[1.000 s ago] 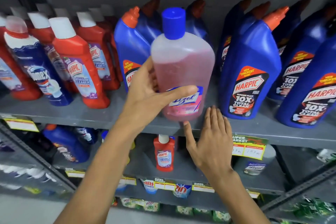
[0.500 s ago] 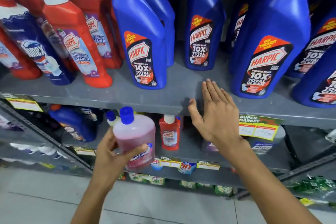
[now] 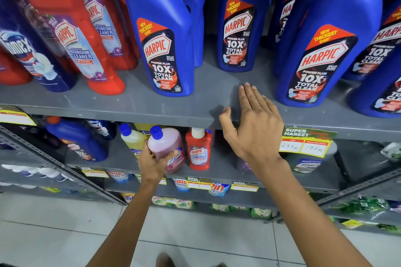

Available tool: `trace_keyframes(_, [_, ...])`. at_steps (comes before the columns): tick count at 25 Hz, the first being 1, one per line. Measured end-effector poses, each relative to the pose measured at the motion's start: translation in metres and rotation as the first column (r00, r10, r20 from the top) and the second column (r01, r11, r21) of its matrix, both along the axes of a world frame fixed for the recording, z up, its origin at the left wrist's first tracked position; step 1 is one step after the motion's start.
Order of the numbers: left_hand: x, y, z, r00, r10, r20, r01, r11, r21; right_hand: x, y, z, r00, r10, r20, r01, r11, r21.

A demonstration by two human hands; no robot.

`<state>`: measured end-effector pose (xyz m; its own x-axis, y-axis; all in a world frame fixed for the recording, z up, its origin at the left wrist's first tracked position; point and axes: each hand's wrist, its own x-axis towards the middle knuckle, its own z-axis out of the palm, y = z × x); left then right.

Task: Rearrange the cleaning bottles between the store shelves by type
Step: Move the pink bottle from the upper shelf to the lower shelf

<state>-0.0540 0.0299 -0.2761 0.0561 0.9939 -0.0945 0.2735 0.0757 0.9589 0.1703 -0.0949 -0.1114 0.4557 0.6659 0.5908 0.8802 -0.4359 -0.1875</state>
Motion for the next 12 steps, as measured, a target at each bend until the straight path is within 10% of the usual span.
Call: trace_keyframes(12, [0.000,0.017,-0.013,0.998,-0.060,-0.013,0.060,0.998,-0.009,0.000,-0.003,0.004,1.000,0.023,-0.020,-0.023,0.999,-0.025])
